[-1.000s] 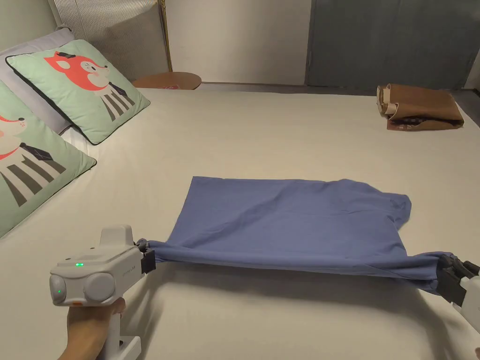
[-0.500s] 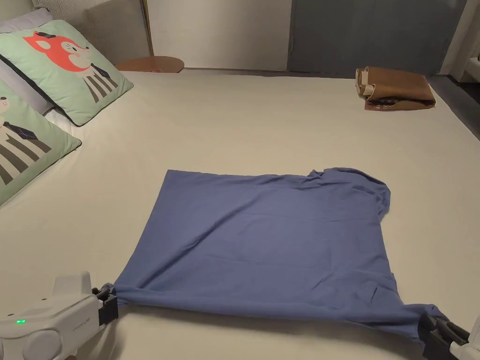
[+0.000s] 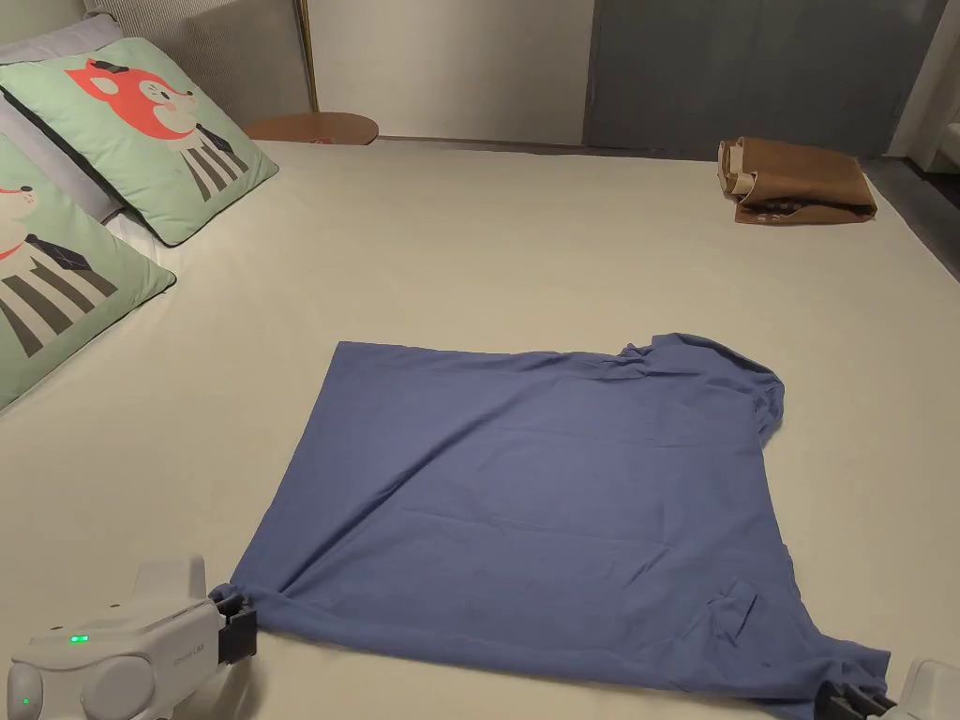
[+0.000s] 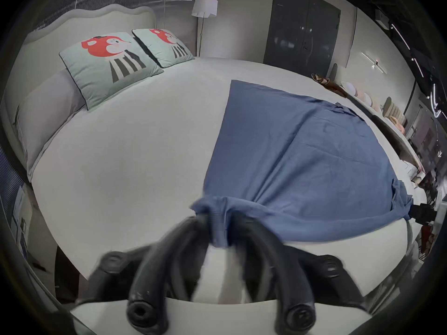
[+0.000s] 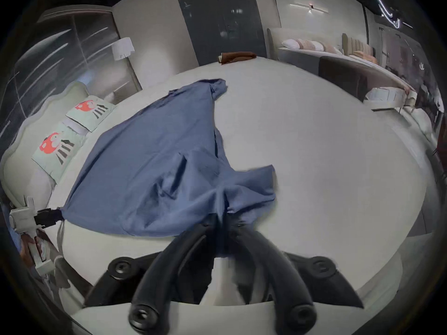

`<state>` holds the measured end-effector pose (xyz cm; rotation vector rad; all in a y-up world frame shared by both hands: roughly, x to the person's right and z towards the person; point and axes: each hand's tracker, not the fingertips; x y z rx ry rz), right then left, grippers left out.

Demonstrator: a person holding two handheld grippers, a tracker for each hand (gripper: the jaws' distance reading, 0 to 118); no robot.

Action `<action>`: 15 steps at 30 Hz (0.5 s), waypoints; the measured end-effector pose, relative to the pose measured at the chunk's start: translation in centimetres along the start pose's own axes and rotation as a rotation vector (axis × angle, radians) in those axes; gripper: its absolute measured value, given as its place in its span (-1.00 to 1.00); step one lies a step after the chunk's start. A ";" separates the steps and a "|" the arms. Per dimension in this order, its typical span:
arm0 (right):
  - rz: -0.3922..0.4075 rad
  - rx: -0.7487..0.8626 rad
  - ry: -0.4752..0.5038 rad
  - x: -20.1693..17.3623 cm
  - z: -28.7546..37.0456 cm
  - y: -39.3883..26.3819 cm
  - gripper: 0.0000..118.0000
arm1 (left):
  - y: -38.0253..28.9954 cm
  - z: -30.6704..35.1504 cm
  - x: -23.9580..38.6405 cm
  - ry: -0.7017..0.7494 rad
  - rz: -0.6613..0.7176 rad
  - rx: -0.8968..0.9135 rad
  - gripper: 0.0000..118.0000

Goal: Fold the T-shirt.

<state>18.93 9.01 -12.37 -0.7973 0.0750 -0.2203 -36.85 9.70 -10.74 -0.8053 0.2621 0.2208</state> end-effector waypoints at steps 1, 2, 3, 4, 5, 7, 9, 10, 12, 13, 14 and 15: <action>0.019 0.021 0.003 -0.6 0.5 0.8 -0.66 | 0.4 0.3 0.3 -0.004 0.002 0.007 -0.34; 0.049 0.061 0.006 -1.2 1.0 1.7 -0.17 | 1.1 0.8 0.6 -0.014 0.005 0.028 0.25; 0.067 0.104 0.014 -1.8 1.5 2.6 0.24 | 1.8 1.3 1.1 -0.037 -0.002 0.077 0.64; 0.066 0.153 0.019 -2.1 1.7 3.6 0.60 | 2.6 2.0 1.7 -0.054 -0.004 0.126 0.86; 0.071 0.197 0.025 -2.6 2.2 4.4 0.87 | 3.4 3.1 2.6 -0.055 -0.011 0.193 0.82; 0.074 0.296 0.043 -3.9 3.1 6.3 0.90 | 5.2 4.5 4.2 -0.085 -0.035 0.265 0.84; 0.097 0.356 0.048 -5.7 4.2 8.3 0.90 | 6.9 6.4 6.1 -0.098 -0.063 0.346 0.84; 0.107 0.384 0.046 -6.3 4.5 8.9 0.90 | 7.5 7.2 6.9 -0.096 -0.075 0.384 0.84; 0.136 0.460 0.037 -7.8 5.4 10.1 0.90 | 8.7 8.5 8.5 -0.100 -0.089 0.471 0.84; 0.147 0.482 0.028 -8.2 5.7 10.4 0.90 | 9.1 9.3 9.2 -0.099 -0.096 0.506 0.84; 0.158 0.511 0.016 -8.7 6.1 10.7 0.90 | 9.4 9.9 9.9 -0.091 -0.099 0.548 0.84; 0.165 0.539 -0.001 -9.2 6.4 11.0 0.89 | 9.7 10.4 10.6 -0.086 -0.107 0.590 0.84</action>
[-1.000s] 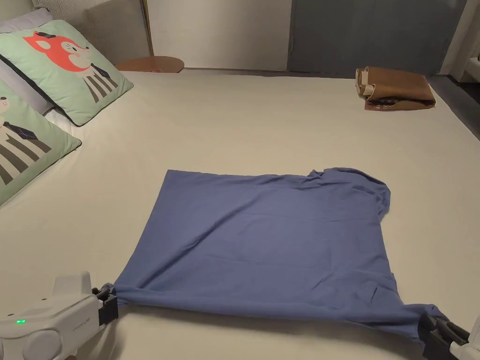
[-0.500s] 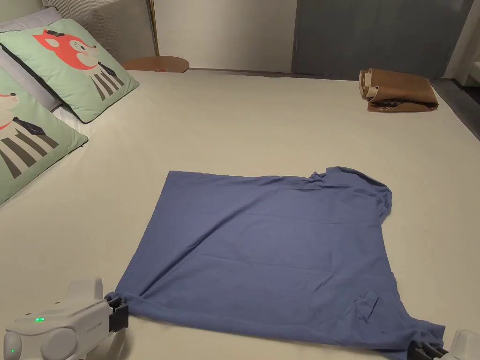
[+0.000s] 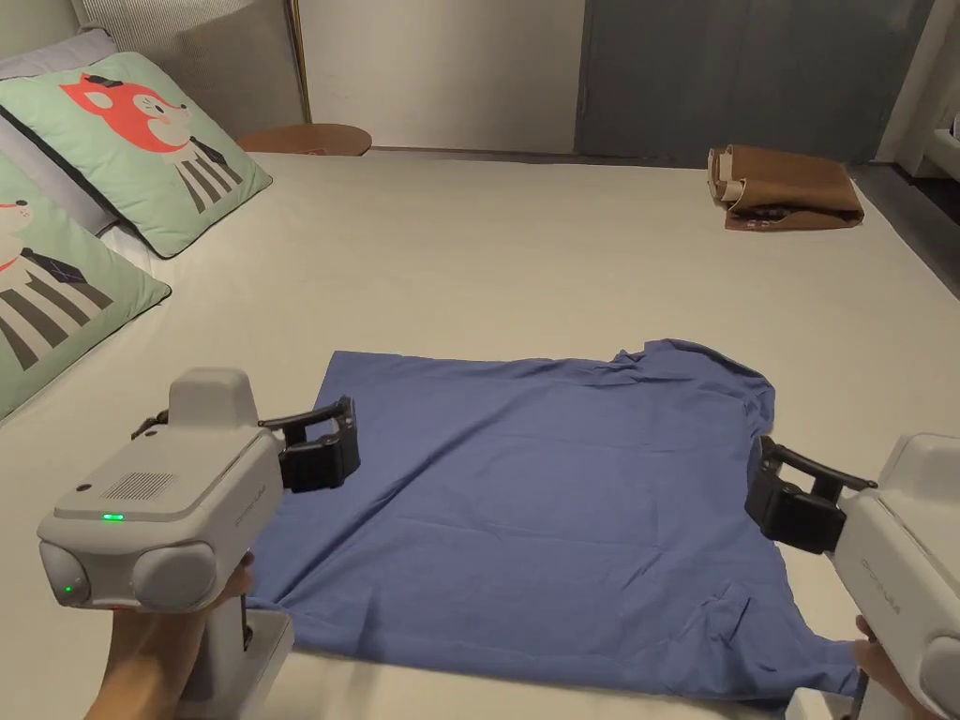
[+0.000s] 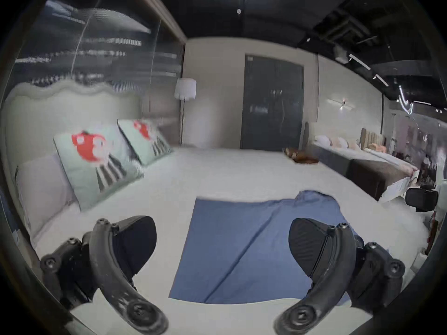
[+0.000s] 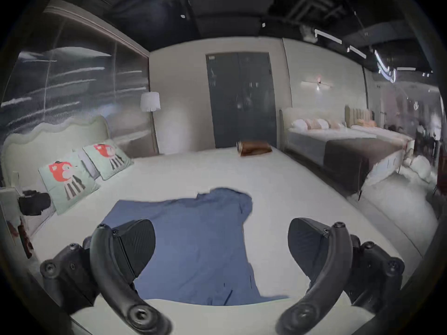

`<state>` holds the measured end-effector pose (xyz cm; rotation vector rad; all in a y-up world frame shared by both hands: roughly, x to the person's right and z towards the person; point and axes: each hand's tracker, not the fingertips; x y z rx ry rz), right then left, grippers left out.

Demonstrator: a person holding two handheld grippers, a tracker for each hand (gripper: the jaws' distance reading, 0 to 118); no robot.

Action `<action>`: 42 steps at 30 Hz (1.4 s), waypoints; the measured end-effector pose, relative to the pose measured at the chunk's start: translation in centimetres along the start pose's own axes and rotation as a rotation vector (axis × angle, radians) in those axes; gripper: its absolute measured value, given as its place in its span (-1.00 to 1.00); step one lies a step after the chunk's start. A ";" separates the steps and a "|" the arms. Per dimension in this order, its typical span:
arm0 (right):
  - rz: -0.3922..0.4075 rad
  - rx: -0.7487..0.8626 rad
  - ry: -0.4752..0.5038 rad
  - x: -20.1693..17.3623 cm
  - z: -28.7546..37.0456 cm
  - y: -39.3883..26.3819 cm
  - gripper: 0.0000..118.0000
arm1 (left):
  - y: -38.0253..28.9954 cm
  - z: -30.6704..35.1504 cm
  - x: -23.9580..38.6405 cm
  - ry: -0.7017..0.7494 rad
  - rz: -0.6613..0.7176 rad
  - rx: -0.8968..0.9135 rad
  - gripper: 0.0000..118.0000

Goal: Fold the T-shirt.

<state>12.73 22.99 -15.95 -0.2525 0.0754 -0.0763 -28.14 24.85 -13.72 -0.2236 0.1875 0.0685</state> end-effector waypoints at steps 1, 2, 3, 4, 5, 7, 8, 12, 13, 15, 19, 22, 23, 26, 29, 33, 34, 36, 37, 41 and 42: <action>0.015 0.020 -0.002 -0.5 0.2 0.5 0.87 | 0.3 0.2 0.5 0.007 -0.004 0.030 0.84; 0.026 0.040 -0.003 -0.9 0.4 0.8 0.75 | 0.4 -0.1 0.6 0.004 -0.005 0.048 0.81; 0.033 0.060 -0.015 -1.2 0.6 1.1 0.61 | 0.5 -0.3 0.7 0.005 -0.004 0.055 0.78; 0.045 0.078 -0.025 -1.4 0.8 1.3 0.38 | 0.6 -0.2 1.1 0.010 0.001 0.075 0.68; 0.060 0.097 -0.041 -1.2 0.3 0.8 -0.03 | 0.7 0.0 1.3 -0.005 0.007 0.091 0.30; 0.102 0.125 -0.073 -1.5 0.3 0.8 -0.76 | 0.4 0.0 1.4 -0.023 0.008 0.113 -0.63; 0.113 0.129 -0.080 -1.6 0.3 0.9 -0.99 | 0.4 -0.1 1.6 -0.020 0.006 0.110 -1.00; 0.132 0.146 -0.066 -2.0 0.8 1.0 -1.00 | -0.2 -0.3 1.6 -0.083 0.001 0.090 -1.00; 0.137 0.153 -0.074 -2.2 1.0 1.1 -1.00 | -0.3 -0.2 1.8 -0.081 -0.007 0.089 -1.00; 0.148 0.155 -0.072 -2.3 1.1 1.3 -1.00 | -0.4 -0.6 1.6 -0.088 -0.024 0.070 -1.00; 0.140 0.156 -0.062 -2.2 1.0 1.3 -1.00 | -1.1 -1.0 1.0 -0.050 -0.052 -0.013 -1.00; 0.139 0.148 -0.057 -2.2 1.0 1.2 -1.00 | -2.2 -1.2 -0.6 -0.074 -0.027 -0.148 -1.00; 0.139 0.145 -0.052 -2.2 1.0 1.1 -1.00 | -2.8 -1.3 -1.1 -0.070 -0.019 -0.188 -1.00; 0.139 0.130 -0.039 -2.2 1.0 0.9 -1.00 | -4.9 -1.4 -3.3 -0.056 0.006 -0.317 -1.00; 0.144 0.110 -0.026 -2.1 0.5 0.2 -1.00 | -7.1 -1.0 -5.6 -0.061 0.107 -0.395 -1.00; 0.151 0.092 -0.025 -2.0 0.2 -0.5 -1.00 | -9.9 -1.2 -7.7 -0.023 0.129 -0.519 0.22; 0.150 0.087 -0.024 -2.0 0.1 -0.6 -1.00 | -10.3 -1.4 -8.0 -0.020 0.131 -0.552 0.59; 0.148 0.079 -0.024 -1.8 0.0 -0.9 -1.00 | -11.4 -1.7 -8.6 -0.007 0.162 -0.574 0.83; 0.150 0.075 -0.026 -1.8 0.3 -0.5 -1.00 | -11.8 -1.6 -8.8 -0.005 0.169 -0.565 0.83; 0.150 0.052 -0.036 -1.2 0.2 -0.7 -1.00 | -13.1 -2.3 -9.1 0.033 0.127 -0.565 0.10; 0.146 0.048 -0.039 -1.0 0.2 -0.8 -1.00 | -13.3 -2.3 -9.1 0.022 0.110 -0.557 -0.41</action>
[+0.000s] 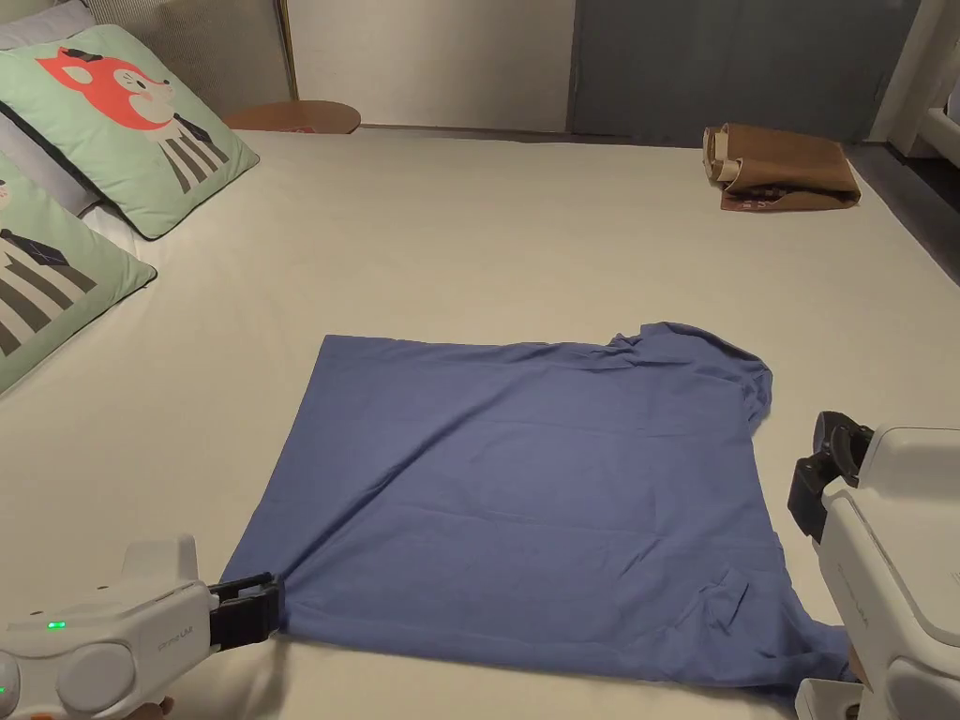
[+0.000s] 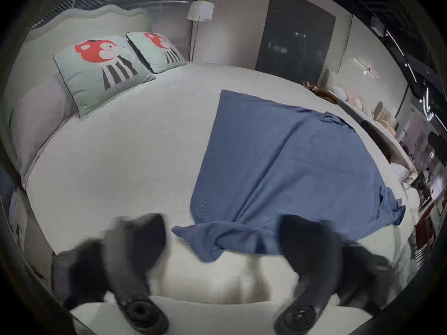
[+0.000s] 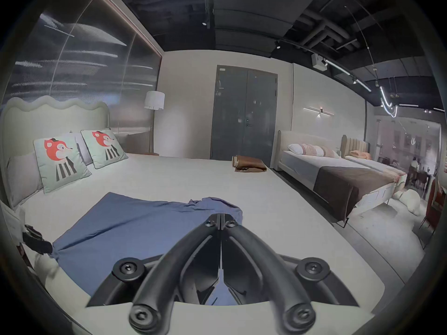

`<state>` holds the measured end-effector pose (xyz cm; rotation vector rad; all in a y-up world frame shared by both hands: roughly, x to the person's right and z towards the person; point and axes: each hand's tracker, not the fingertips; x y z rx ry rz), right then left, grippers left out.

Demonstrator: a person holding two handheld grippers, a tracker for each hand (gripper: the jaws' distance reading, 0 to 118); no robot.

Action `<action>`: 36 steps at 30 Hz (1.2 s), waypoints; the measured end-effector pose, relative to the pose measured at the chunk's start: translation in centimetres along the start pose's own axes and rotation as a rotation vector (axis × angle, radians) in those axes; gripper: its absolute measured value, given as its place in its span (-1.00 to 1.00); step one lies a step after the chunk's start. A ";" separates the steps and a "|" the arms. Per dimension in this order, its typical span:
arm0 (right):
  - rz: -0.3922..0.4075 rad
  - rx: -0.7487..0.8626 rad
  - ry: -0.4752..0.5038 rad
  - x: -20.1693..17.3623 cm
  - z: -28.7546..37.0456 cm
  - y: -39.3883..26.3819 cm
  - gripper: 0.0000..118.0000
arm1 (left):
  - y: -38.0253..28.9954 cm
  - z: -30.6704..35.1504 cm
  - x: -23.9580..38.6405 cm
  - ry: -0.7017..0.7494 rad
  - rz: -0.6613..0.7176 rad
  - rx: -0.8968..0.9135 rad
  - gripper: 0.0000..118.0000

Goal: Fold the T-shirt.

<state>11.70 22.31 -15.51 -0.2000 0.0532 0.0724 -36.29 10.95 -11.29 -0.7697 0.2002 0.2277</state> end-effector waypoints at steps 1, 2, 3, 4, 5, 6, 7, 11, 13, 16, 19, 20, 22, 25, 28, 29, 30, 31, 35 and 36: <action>-0.003 -0.003 -0.005 0.2 0.0 -0.1 -1.00 | -0.3 -0.3 0.0 -0.001 -0.017 0.010 -0.80; -0.005 -0.004 -0.007 0.3 0.0 -0.1 -1.00 | -0.5 -0.8 0.2 0.013 -0.040 0.008 -0.80; -0.006 -0.006 -0.012 0.5 0.1 -0.2 -1.00 | -0.7 -1.4 0.3 0.022 -0.055 -0.011 -0.86; -0.005 -0.010 -0.014 0.6 0.2 -0.2 -1.00 | -0.9 -1.9 -0.1 0.010 -0.053 -0.031 -0.87; -0.004 -0.013 -0.017 0.8 0.2 -0.3 -1.00 | -1.1 -2.1 -0.3 -0.013 -0.044 -0.036 -0.90; -0.003 -0.017 -0.020 1.0 0.3 -0.4 -1.00 | -1.3 -2.1 -0.3 -0.025 -0.023 -0.031 -0.93; -0.005 -0.023 -0.024 1.3 0.2 -0.6 -1.00 | -1.4 -2.0 -0.3 -0.025 -0.014 -0.025 -0.94; -0.016 -0.063 -0.036 2.2 0.3 -1.9 -1.00 | -1.4 -2.0 -0.9 -0.016 0.021 -0.008 -0.96; -0.032 -0.127 -0.028 2.9 0.3 -3.2 -1.00 | -1.6 -1.5 -0.6 -0.022 0.028 -0.005 -0.96; -0.077 -0.248 -0.022 4.0 0.3 -5.9 -0.82 | -1.5 -0.9 -0.2 -0.026 0.022 0.000 -0.96; -0.121 -0.414 -0.013 4.9 0.3 -9.0 0.53 | -1.6 -0.5 -0.1 -0.029 0.029 -0.003 -0.96; -0.139 -0.447 -0.012 5.1 0.3 -9.7 0.82 | -1.6 -0.5 0.0 -0.031 0.030 -0.003 -0.96; -0.171 -0.482 -0.012 5.3 0.7 -11.5 0.87 | -1.6 -0.5 0.0 -0.026 0.028 -0.008 -0.96; -0.146 -0.534 -0.013 4.7 0.8 -12.9 0.86 | -1.6 -0.2 0.3 -0.019 0.029 -0.013 -0.96; -0.135 -0.552 -0.006 4.1 0.7 -13.3 0.82 | -1.6 0.0 0.3 -0.019 0.035 -0.014 -0.96; -0.132 -0.560 -0.004 3.9 0.5 -13.5 0.61 | -1.5 0.1 0.3 -0.018 0.035 -0.015 -0.96; -0.130 -0.562 0.004 3.9 0.4 -13.6 0.22 | -1.6 0.2 0.4 -0.016 0.035 -0.012 -0.96; -0.126 -0.561 0.021 3.7 0.4 -13.4 -0.45 | -1.6 0.3 0.4 -0.016 0.034 -0.012 -0.96; -0.130 -0.559 0.040 3.2 0.0 -13.9 -0.93 | -1.5 0.2 0.2 -0.016 0.042 -0.008 -0.96; -0.110 -0.538 0.037 3.0 0.1 -13.7 -0.93 | -1.4 0.2 0.1 -0.012 0.044 -0.005 -0.96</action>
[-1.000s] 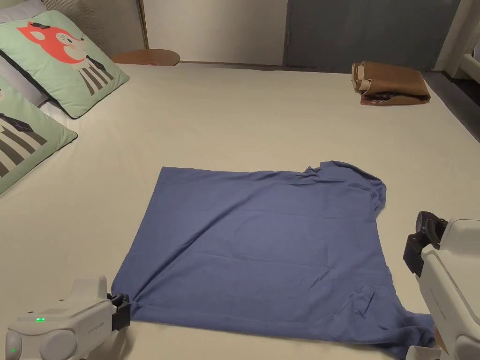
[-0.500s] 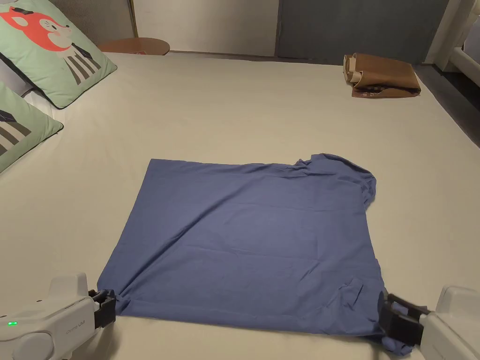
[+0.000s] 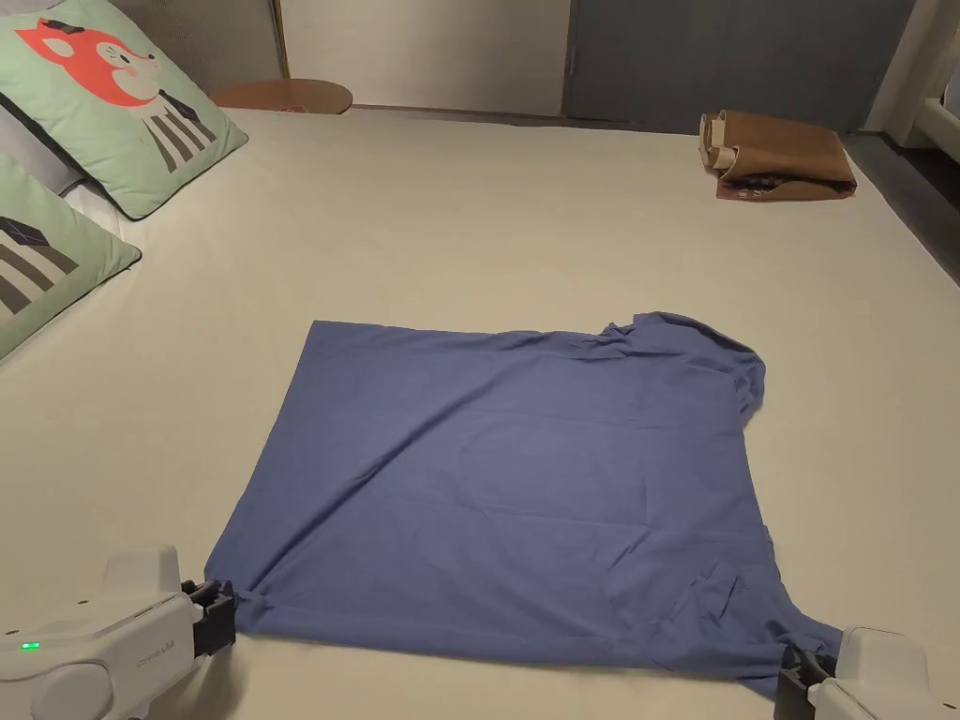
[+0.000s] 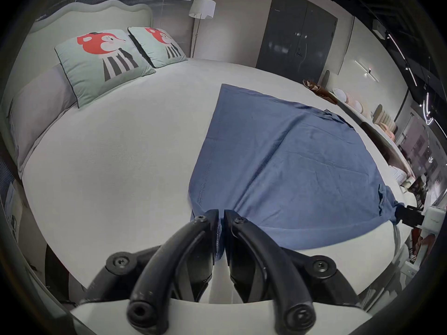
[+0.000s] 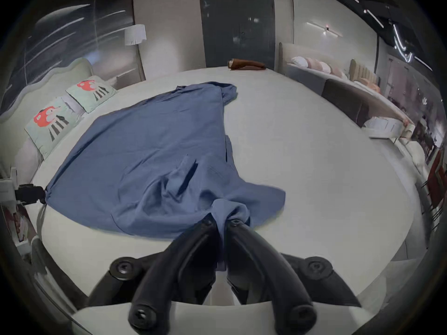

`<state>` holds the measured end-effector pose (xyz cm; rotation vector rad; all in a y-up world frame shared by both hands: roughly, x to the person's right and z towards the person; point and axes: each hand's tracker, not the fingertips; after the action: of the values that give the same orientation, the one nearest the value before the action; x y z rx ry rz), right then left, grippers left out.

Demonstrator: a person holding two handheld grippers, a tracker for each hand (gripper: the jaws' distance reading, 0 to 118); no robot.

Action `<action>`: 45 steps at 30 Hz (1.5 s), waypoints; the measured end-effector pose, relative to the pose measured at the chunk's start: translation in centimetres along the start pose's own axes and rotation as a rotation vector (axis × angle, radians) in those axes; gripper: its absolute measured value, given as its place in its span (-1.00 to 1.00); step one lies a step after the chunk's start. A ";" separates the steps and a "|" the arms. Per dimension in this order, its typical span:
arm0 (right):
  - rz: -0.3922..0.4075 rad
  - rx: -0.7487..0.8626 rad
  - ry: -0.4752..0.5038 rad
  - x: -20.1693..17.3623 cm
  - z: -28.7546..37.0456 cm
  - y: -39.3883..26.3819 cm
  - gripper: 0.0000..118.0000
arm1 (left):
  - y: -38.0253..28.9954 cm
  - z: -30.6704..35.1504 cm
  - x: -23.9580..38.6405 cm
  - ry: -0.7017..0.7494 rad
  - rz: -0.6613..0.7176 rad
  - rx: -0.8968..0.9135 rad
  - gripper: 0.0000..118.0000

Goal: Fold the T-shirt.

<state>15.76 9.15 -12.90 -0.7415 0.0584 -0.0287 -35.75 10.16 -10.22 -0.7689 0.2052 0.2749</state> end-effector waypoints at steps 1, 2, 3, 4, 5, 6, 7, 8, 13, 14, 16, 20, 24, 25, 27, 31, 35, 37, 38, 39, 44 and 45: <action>0.001 0.021 -0.006 -0.2 0.3 0.3 -0.94 | 0.1 0.1 0.0 0.003 0.002 0.004 -0.96; 0.001 0.031 0.000 -0.3 0.5 0.6 -0.94 | 0.2 0.2 -0.1 0.004 0.005 0.010 -0.96; 0.003 0.044 0.005 -0.4 0.6 1.2 -0.94 | 0.4 0.3 -0.1 0.006 0.008 0.016 -0.96; 0.013 0.059 0.006 -0.6 0.8 1.7 -0.94 | 0.8 0.0 -0.5 0.003 0.011 0.019 -0.96; 0.022 0.075 0.004 -0.8 0.8 2.3 -0.94 | 1.2 -0.1 -0.7 0.002 0.012 0.029 -0.96; 0.024 0.096 0.002 -1.0 0.9 2.9 -0.94 | 1.7 0.0 -0.7 0.005 0.015 0.046 -0.96; 0.028 0.107 0.008 -0.9 0.7 4.0 -0.94 | 2.3 0.1 -0.7 0.001 0.015 0.055 -0.96; 0.024 0.122 0.010 -1.0 0.7 4.6 -0.94 | 2.8 0.5 -0.4 0.004 0.015 0.072 -0.96; 0.006 0.193 0.013 -1.4 0.1 8.7 -0.94 | 6.6 0.4 -0.1 0.010 0.024 0.140 -0.96; 0.009 0.200 0.013 -1.5 -0.2 9.3 -0.94 | 7.2 0.2 0.0 0.012 0.019 0.148 -0.96; 0.016 0.206 0.012 -1.6 -1.7 10.8 -0.94 | 8.6 -0.8 0.4 0.023 -0.006 0.158 -0.96; 0.061 0.198 -0.014 -2.1 -4.9 13.0 -0.94 | 11.0 -3.5 1.3 0.033 -0.035 0.162 -0.96; 0.076 0.158 -0.041 -2.3 -8.2 14.6 -0.93 | 12.9 -6.8 2.3 0.047 -0.056 0.149 -0.96; 0.079 0.149 -0.044 -2.3 -9.2 15.0 -0.93 | 13.3 -7.7 2.5 0.059 -0.069 0.139 -0.96; 0.084 0.126 -0.048 -2.2 -11.4 15.4 -0.93 | 13.9 -9.4 2.9 0.078 -0.097 0.118 -0.96; 0.102 0.069 -0.068 -2.0 -14.6 16.3 -0.93 | 14.6 -12.3 3.7 0.097 -0.117 0.073 -0.96; 0.063 0.010 -0.068 -1.9 -16.1 16.6 -0.93 | 14.4 -14.9 4.2 0.124 -0.146 0.014 -0.96; 0.054 -0.014 -0.074 -1.9 -16.8 16.5 -0.93 | 14.1 -16.2 4.3 0.133 -0.149 -0.030 -0.96; 0.056 -0.027 -0.072 -1.8 -17.0 16.3 -0.93 | 13.9 -16.5 4.4 0.141 -0.148 -0.055 -0.96; 0.059 -0.040 -0.072 -1.8 -17.3 16.1 -0.93 | 13.7 -16.9 4.6 0.144 -0.148 -0.073 -0.96; 0.017 -0.048 -0.063 -1.4 -15.9 16.3 -0.58 | 14.3 -15.7 4.8 0.137 -0.117 -0.051 -0.84; 0.009 -0.045 -0.060 -1.4 -15.2 16.7 -0.33 | 14.6 -15.1 4.8 0.115 -0.079 -0.050 -0.62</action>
<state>13.49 11.23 -35.30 -0.7862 0.0050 0.0034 -37.14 10.28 -31.77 -0.8416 0.2767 0.1617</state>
